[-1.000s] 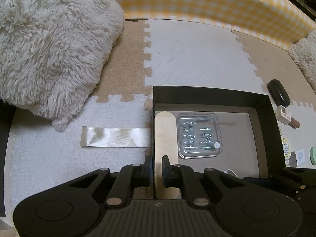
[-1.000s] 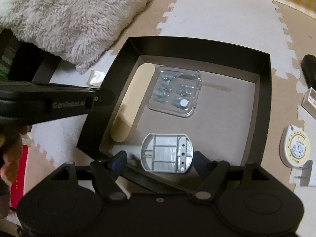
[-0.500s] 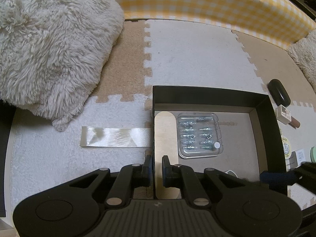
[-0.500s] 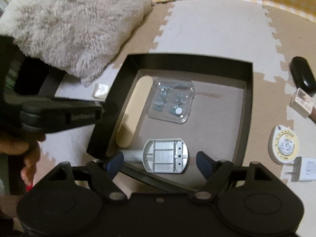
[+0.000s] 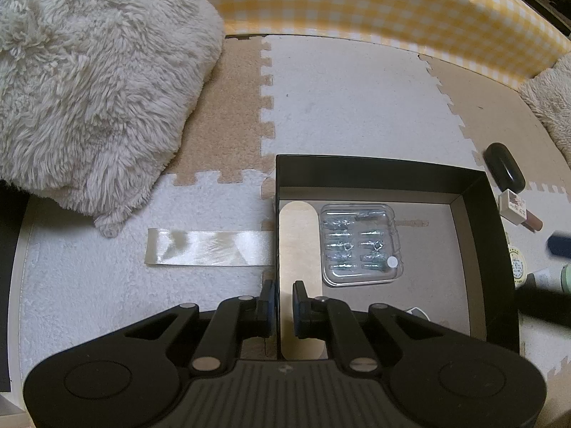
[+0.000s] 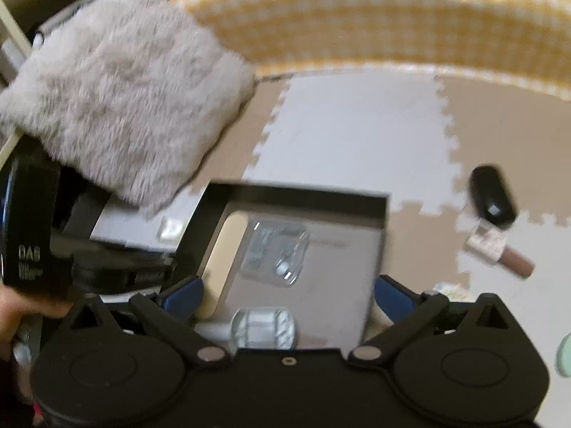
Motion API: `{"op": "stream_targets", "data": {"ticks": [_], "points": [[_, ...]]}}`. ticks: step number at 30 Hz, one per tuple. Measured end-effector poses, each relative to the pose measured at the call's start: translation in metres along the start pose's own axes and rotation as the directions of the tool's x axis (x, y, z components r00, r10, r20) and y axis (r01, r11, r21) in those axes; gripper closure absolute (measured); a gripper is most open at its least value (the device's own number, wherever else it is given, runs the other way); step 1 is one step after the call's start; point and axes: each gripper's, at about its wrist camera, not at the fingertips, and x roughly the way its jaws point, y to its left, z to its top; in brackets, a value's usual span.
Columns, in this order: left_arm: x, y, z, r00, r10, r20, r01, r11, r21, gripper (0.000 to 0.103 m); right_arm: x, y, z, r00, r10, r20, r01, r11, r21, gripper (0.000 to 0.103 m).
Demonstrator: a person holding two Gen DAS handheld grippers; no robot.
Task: Organize rigid objects
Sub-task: 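Lift the right gripper away and move it to the nail polish bottle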
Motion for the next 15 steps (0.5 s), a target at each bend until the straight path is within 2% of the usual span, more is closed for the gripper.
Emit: {"op": "stream_targets", "data": {"ticks": [6, 15], "points": [[0.000, 0.000, 0.000, 1.000, 0.000, 0.000, 0.000, 1.000, 0.000, 0.093, -0.019, -0.035, 0.014, 0.990, -0.079, 0.113, 0.070, 0.994, 0.084, 0.000], [0.000, 0.000, 0.000, 1.000, 0.000, 0.000, 0.000, 1.000, 0.000, 0.093, -0.024, -0.100, 0.019, 0.959, -0.250, 0.132, 0.208, 0.939, 0.273, 0.000]]}}
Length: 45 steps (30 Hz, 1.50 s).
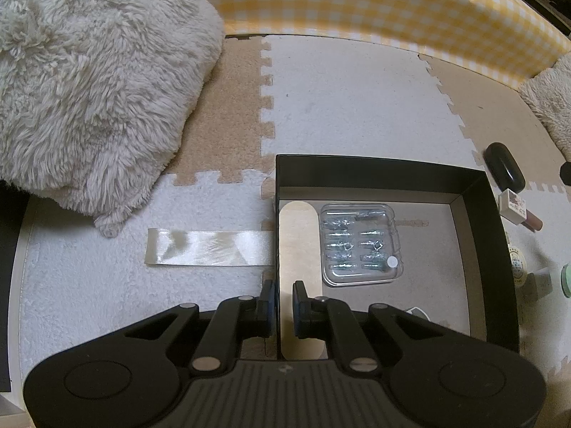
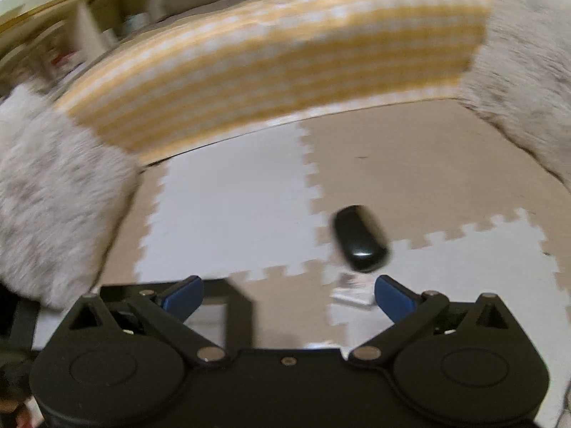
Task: Organize rigid objects
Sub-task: 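Lift the right gripper away and move it to the nail polish bottle, then grasp the pink UV gel polish bottle with the right gripper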
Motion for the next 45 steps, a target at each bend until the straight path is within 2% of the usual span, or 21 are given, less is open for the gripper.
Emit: {"op": "stream_targets", "data": {"ticks": [7, 12, 22, 27, 31, 35, 38, 39, 41, 42, 45], "points": [[0.000, 0.000, 0.000, 1.000, 0.000, 0.000, 0.000, 1.000, 0.000, 0.093, 0.023, -0.031, -0.002, 0.993, -0.115, -0.012, 0.116, 0.991, 0.070, 0.000], [0.000, 0.000, 0.000, 1.000, 0.001, 0.000, -0.001, 1.000, 0.001, 0.093, 0.041, -0.039, -0.007, 0.981, -0.194, -0.014, 0.195, 0.978, 0.080, 0.000], [0.000, 0.000, 0.000, 1.000, 0.001, 0.000, -0.001, 1.000, 0.000, 0.093, 0.075, -0.043, -0.014, 0.970, -0.242, -0.037, 0.244, 0.965, 0.092, 0.000], [0.000, 0.000, 0.000, 1.000, 0.000, 0.000, 0.000, 1.000, 0.000, 0.093, 0.086, -0.036, -0.016, 0.964, -0.264, -0.032, 0.265, 0.963, 0.046, 0.000], [0.000, 0.000, 0.000, 1.000, 0.001, 0.000, -0.001, 1.000, 0.000, 0.093, 0.097, -0.034, -0.017, 0.959, -0.275, -0.063, 0.277, 0.961, 0.022, 0.000], [0.000, 0.000, 0.000, 1.000, 0.001, 0.000, -0.001, 1.000, 0.000, 0.093, 0.102, -0.041, -0.019, 0.951, -0.296, -0.089, 0.301, 0.953, 0.046, 0.000], [0.000, 0.000, 0.000, 1.000, 0.001, 0.000, -0.001, 1.000, 0.001, 0.093, 0.103, -0.045, -0.021, 0.955, -0.281, -0.095, 0.287, 0.956, 0.053, 0.000], [0.000, 0.000, 0.000, 1.000, 0.001, 0.000, -0.001, 1.000, 0.001, 0.093, 0.102, -0.046, -0.021, 0.957, -0.274, -0.090, 0.280, 0.958, 0.064, 0.002], [0.000, 0.000, 0.000, 1.000, 0.000, 0.000, 0.000, 1.000, 0.000, 0.093, 0.101, -0.047, -0.021, 0.963, -0.252, -0.092, 0.259, 0.963, 0.074, 0.016], [0.000, 0.000, 0.000, 1.000, 0.001, 0.000, -0.001, 1.000, 0.000, 0.093, 0.100, -0.046, -0.021, 0.969, -0.229, -0.097, 0.237, 0.969, 0.076, 0.015], [0.000, 0.000, 0.000, 1.000, 0.001, 0.000, -0.001, 1.000, 0.001, 0.093, 0.100, -0.042, -0.022, 0.968, -0.230, -0.101, 0.235, 0.971, 0.046, 0.015]]}}
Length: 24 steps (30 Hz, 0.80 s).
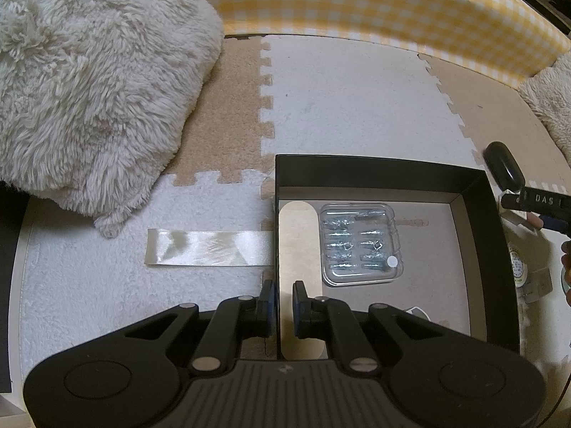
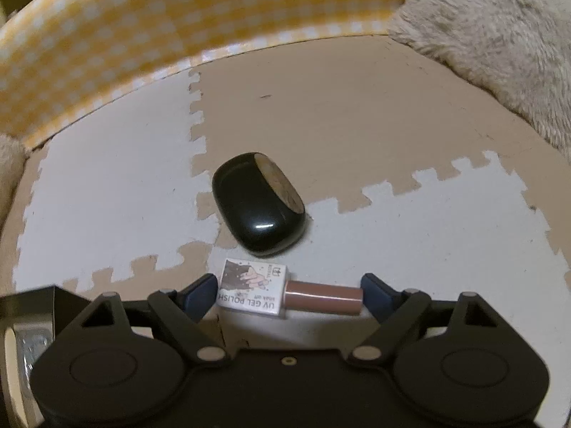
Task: Organize rigid objects
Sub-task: 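Grasp the pink UV gel polish bottle with the right gripper, then carry the polish bottle into the black tray and open the right gripper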
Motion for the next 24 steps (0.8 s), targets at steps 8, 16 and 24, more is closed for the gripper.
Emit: {"op": "stream_targets", "data": {"ticks": [8, 16, 24], "points": [[0.000, 0.000, 0.000, 1.000, -0.001, 0.000, 0.001, 1.000, -0.001, 0.093, -0.029, 0.017, 0.003, 0.996, 0.055, 0.066, -0.048, 0.994, -0.098, 0.016], [0.000, 0.000, 0.000, 1.000, -0.003, 0.000, 0.003, 1.000, -0.002, 0.093, -0.089, 0.053, -0.001, 0.956, 0.275, 0.098, -0.253, 0.948, -0.194, 0.016], [-0.001, 0.000, 0.000, 1.000, -0.006, 0.000, 0.006, 1.000, -0.006, 0.093, -0.112, 0.116, -0.039, 0.904, 0.427, -0.036, -0.404, 0.823, -0.399, 0.016]]}}
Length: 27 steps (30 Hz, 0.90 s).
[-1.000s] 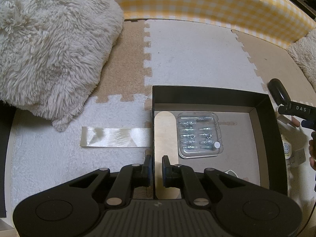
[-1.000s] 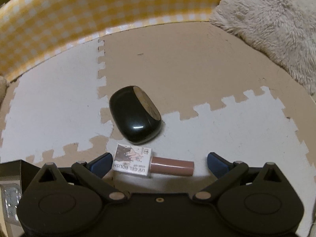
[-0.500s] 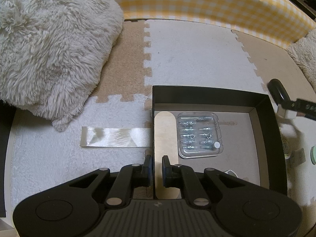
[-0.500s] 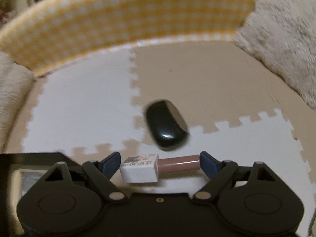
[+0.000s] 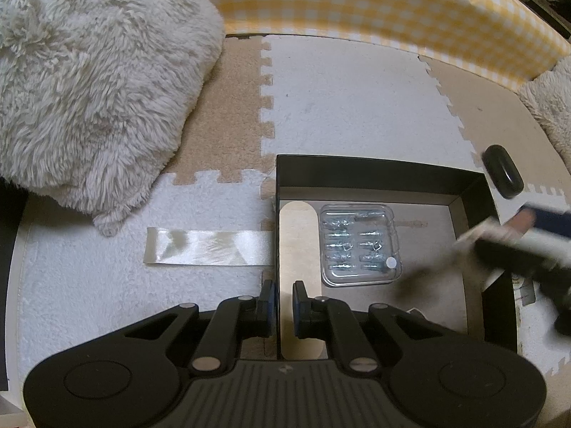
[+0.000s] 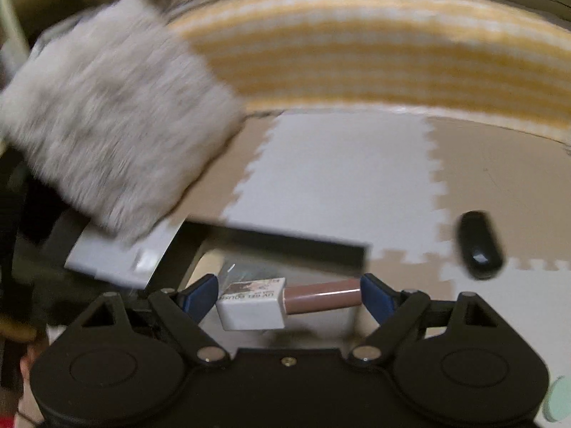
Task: Organize rigid objects
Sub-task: 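Carry the polish bottle into the black tray and open the right gripper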
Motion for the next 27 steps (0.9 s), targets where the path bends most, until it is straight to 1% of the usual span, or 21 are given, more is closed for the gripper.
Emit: {"op": "stream_targets", "data": {"ticks": [3, 5, 10, 12, 13, 17, 18, 21, 24, 27], "points": [[0.000, 0.000, 0.000, 1.000, 0.002, -0.001, -0.002, 1.000, 0.002, 0.093, 0.016, 0.017, -0.009, 0.999, 0.002, -0.050, -0.005, 0.998, -0.056, 0.016], [0.000, 0.001, 0.000, 1.000, 0.001, 0.000, -0.001, 1.000, 0.001, 0.093, 0.027, 0.022, -0.012, 0.997, 0.002, -0.074, -0.006, 0.998, -0.064, 0.016], [0.000, 0.001, 0.000, 1.000, 0.000, 0.000, 0.000, 1.000, 0.001, 0.093, 0.040, 0.022, -0.018, 0.996, 0.030, -0.081, -0.029, 0.999, 0.016, 0.016], [0.000, 0.000, 0.000, 1.000, 0.001, -0.001, -0.001, 1.000, 0.001, 0.094, 0.043, 0.023, -0.019, 0.996, 0.044, -0.082, -0.042, 0.999, 0.027, 0.016], [0.000, 0.001, -0.001, 1.000, 0.003, -0.001, -0.003, 1.000, 0.001, 0.096, 0.045, 0.024, -0.020, 0.995, 0.050, -0.082, -0.048, 0.998, 0.028, 0.016], [0.000, 0.003, -0.001, 1.000, -0.006, -0.001, 0.006, 1.000, -0.014, 0.096, 0.052, 0.023, -0.023, 0.995, 0.068, -0.078, -0.063, 0.996, 0.064, 0.015], [0.000, 0.004, -0.001, 1.000, -0.005, -0.001, 0.005, 1.000, -0.013, 0.096, 0.055, 0.023, -0.024, 0.993, 0.073, -0.089, -0.067, 0.995, 0.070, 0.016], [0.001, 0.004, 0.000, 1.000, -0.004, -0.001, 0.004, 1.000, -0.011, 0.096, 0.055, 0.022, -0.024, 0.993, 0.073, -0.096, -0.067, 0.995, 0.071, 0.014], [0.001, 0.004, -0.001, 1.000, -0.001, -0.001, 0.001, 1.000, -0.008, 0.095, 0.053, 0.019, -0.024, 0.990, 0.096, -0.108, -0.086, 0.992, 0.088, 0.014], [0.001, 0.003, 0.000, 1.000, -0.003, -0.001, 0.003, 1.000, -0.011, 0.095, 0.052, 0.020, -0.025, 0.987, 0.099, -0.128, -0.090, 0.993, 0.080, 0.019]]}}
